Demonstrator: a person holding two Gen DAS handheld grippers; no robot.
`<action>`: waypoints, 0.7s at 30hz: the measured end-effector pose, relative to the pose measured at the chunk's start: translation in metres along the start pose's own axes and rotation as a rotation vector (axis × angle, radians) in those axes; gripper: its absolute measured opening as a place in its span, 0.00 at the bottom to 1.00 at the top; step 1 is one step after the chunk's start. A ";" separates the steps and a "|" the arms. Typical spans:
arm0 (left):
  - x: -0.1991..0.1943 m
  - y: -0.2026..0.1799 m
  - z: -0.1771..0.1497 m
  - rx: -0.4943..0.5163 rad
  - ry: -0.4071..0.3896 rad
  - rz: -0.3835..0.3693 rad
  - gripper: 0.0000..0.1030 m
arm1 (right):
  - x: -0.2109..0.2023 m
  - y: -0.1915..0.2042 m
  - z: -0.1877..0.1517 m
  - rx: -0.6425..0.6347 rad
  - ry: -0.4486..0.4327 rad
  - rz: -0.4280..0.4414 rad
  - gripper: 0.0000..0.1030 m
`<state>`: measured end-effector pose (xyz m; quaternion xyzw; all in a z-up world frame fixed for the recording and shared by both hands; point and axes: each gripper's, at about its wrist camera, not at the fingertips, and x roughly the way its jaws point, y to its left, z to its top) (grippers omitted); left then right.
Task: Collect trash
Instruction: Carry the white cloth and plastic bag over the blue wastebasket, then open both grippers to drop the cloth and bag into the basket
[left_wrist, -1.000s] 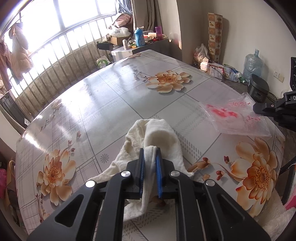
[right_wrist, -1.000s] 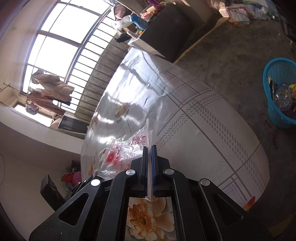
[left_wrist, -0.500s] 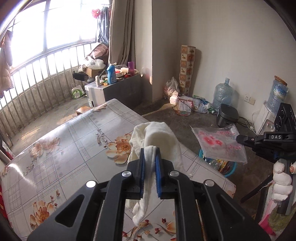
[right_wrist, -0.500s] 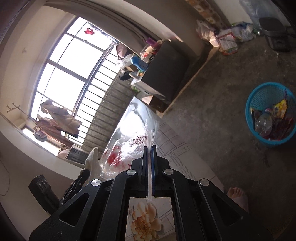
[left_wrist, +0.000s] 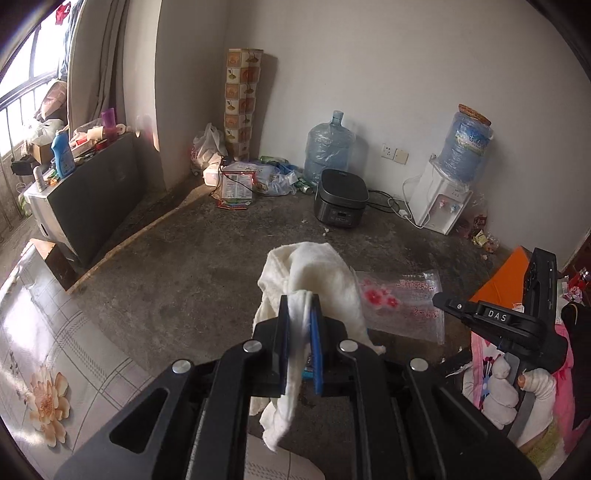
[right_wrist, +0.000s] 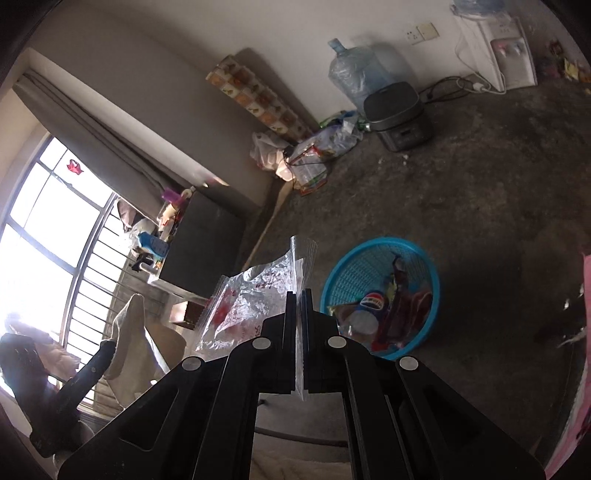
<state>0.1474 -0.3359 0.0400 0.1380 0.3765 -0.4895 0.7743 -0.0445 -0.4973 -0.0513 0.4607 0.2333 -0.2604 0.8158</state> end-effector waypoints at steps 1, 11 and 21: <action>0.017 -0.007 0.006 0.005 0.028 -0.019 0.10 | 0.012 -0.005 0.003 0.001 0.007 -0.021 0.01; 0.177 -0.035 0.036 0.000 0.248 -0.122 0.25 | 0.122 -0.048 0.031 0.029 0.072 -0.171 0.07; 0.210 -0.018 0.027 -0.125 0.311 -0.154 0.58 | 0.175 -0.108 0.020 0.131 0.216 -0.251 0.40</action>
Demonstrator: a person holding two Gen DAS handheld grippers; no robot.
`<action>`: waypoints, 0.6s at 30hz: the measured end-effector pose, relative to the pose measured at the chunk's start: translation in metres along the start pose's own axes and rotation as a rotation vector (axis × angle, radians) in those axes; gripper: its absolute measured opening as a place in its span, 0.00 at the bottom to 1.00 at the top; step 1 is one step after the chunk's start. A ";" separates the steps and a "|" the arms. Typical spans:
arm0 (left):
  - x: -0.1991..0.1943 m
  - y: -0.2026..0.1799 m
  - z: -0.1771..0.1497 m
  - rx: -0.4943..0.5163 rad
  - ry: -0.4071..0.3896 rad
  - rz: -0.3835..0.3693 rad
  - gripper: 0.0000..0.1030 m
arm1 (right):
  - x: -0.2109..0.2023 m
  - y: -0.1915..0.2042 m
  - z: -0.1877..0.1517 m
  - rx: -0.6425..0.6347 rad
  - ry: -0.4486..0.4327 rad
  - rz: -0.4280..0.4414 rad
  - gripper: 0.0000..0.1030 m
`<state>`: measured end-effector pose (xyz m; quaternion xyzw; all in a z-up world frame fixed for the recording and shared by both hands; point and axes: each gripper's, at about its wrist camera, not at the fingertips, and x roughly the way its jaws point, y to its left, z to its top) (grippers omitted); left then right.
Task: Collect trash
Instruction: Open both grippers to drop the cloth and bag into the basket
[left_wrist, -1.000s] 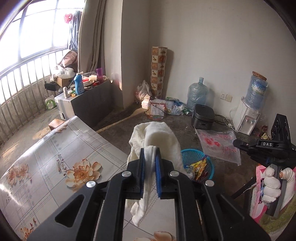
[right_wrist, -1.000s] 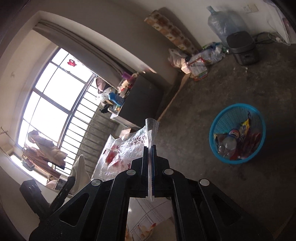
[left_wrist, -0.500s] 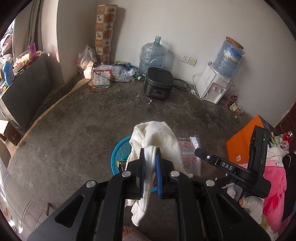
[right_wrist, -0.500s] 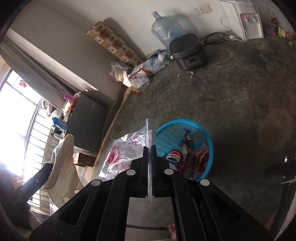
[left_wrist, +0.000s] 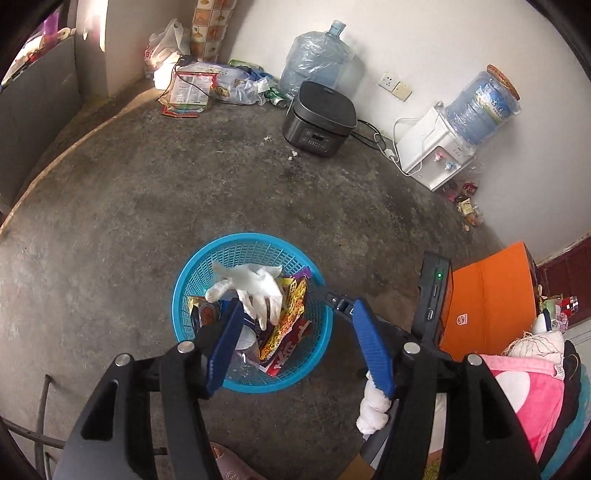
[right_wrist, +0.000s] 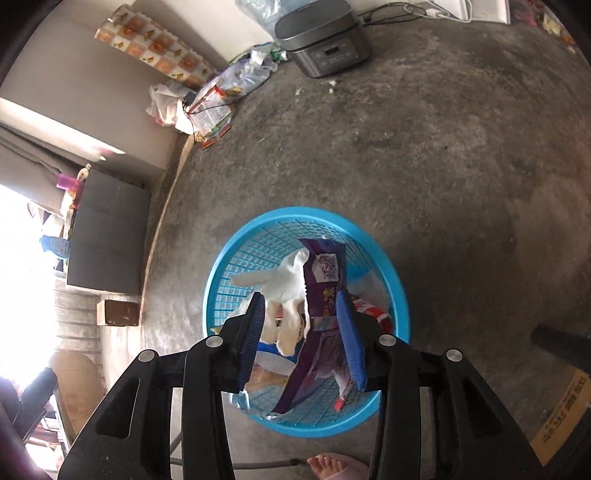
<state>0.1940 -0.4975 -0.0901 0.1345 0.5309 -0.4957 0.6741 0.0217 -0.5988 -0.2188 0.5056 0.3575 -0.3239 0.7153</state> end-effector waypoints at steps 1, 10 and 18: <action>-0.007 0.000 -0.001 0.013 -0.014 0.007 0.59 | -0.007 -0.003 -0.003 0.007 -0.009 0.007 0.40; -0.102 -0.010 -0.028 0.043 -0.172 -0.001 0.63 | -0.083 0.015 -0.017 -0.049 -0.120 0.052 0.41; -0.242 -0.022 -0.098 0.008 -0.435 0.210 0.95 | -0.186 0.103 -0.067 -0.358 -0.296 0.171 0.62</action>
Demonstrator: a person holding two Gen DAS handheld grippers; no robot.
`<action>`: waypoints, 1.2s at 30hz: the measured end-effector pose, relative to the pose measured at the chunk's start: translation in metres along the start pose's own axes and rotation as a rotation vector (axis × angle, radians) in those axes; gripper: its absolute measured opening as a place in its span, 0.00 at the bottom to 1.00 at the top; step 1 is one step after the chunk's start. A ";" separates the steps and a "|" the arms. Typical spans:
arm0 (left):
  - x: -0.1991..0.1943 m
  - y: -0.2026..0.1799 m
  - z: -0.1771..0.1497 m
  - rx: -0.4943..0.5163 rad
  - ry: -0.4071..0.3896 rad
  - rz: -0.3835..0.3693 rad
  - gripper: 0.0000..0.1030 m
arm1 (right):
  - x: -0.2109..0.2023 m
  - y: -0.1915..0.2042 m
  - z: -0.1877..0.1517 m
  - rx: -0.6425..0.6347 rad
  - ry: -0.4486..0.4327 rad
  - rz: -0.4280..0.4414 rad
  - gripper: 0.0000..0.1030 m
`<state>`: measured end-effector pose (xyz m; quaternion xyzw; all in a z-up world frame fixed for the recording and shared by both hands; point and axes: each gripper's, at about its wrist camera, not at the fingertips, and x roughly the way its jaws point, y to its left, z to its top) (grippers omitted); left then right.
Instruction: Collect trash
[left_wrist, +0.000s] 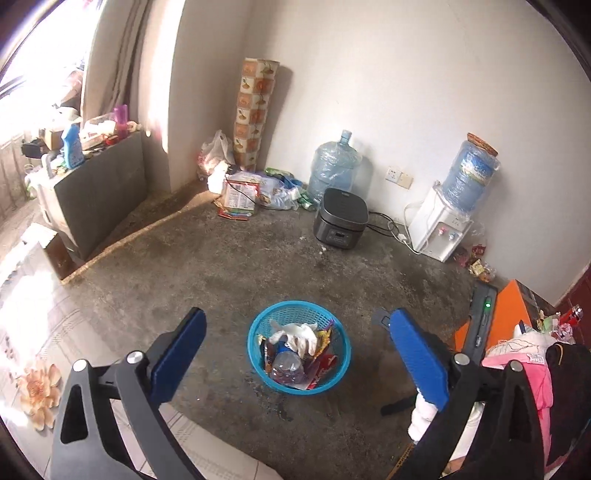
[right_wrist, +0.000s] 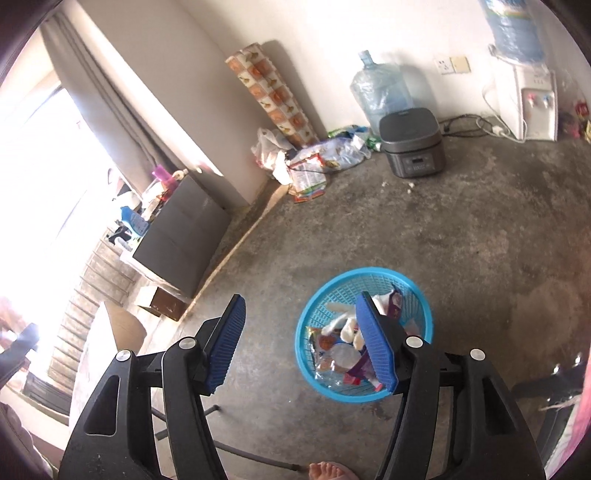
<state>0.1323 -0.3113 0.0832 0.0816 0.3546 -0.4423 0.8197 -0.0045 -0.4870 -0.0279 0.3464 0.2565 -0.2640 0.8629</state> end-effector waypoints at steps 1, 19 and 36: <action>-0.019 0.004 -0.004 -0.008 -0.029 0.063 0.95 | -0.010 0.015 -0.001 -0.046 -0.018 0.011 0.68; -0.192 0.063 -0.188 -0.256 -0.016 0.690 0.95 | -0.122 0.202 -0.127 -0.778 -0.093 0.202 0.92; -0.190 0.089 -0.251 -0.528 0.135 0.779 0.95 | -0.102 0.175 -0.192 -0.914 0.163 -0.034 0.92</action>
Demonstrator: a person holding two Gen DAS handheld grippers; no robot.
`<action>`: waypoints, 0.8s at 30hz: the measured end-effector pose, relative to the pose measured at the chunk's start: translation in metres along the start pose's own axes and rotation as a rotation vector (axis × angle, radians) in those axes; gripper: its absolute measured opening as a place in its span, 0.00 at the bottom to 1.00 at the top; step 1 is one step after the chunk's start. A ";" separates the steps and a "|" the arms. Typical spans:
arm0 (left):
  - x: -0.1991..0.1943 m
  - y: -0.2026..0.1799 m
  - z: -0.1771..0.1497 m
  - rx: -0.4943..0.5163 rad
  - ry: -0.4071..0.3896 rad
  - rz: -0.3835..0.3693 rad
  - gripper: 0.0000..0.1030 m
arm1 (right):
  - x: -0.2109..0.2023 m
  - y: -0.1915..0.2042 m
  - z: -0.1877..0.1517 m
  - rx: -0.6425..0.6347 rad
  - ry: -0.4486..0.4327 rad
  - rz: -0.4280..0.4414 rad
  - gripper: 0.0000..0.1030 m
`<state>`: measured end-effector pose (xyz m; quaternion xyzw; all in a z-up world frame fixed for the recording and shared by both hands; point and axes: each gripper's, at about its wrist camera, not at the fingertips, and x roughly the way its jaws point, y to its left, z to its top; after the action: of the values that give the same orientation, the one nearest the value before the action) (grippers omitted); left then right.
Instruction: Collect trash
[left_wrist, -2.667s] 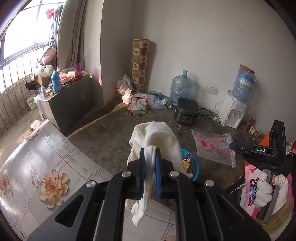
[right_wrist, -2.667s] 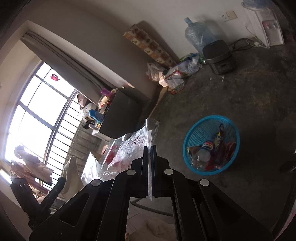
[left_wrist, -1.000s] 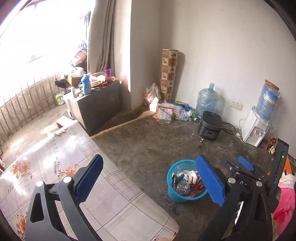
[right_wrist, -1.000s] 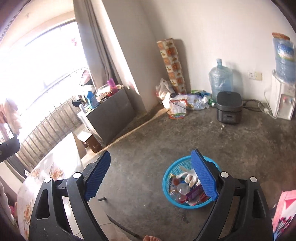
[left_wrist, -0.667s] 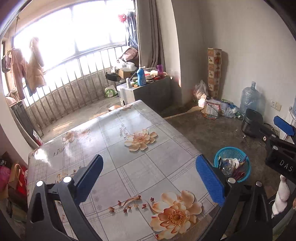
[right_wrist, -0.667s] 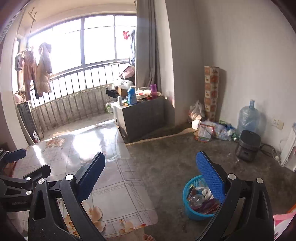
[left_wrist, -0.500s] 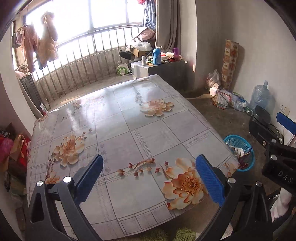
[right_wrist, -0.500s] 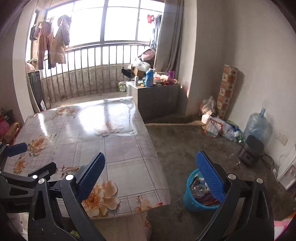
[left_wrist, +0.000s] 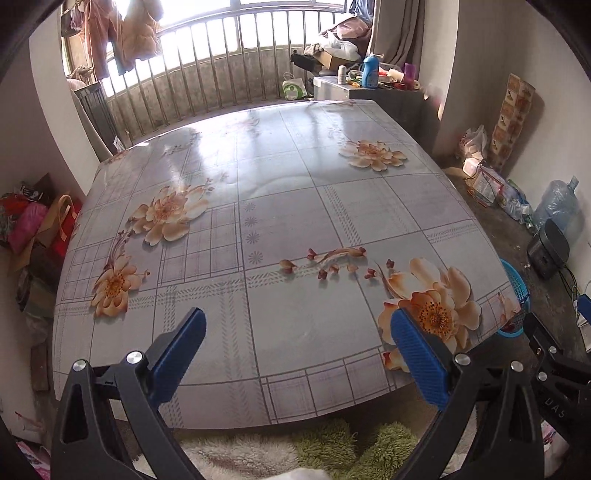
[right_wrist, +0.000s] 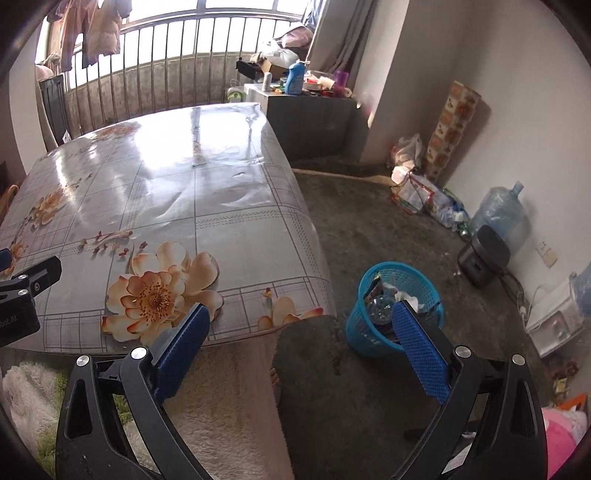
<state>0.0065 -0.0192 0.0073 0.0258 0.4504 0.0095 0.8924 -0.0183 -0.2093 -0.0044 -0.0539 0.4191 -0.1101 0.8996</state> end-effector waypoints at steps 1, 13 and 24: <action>0.000 -0.001 0.001 0.006 0.004 -0.001 0.95 | 0.000 -0.003 -0.001 0.010 0.007 -0.016 0.92; 0.001 -0.005 0.002 0.031 0.005 -0.009 0.95 | 0.003 -0.017 -0.006 0.055 0.034 -0.071 0.92; 0.003 -0.007 0.003 0.033 0.012 -0.012 0.95 | 0.006 -0.014 -0.007 0.050 0.041 -0.060 0.92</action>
<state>0.0103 -0.0262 0.0066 0.0376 0.4562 -0.0031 0.8891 -0.0218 -0.2248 -0.0104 -0.0418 0.4328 -0.1488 0.8881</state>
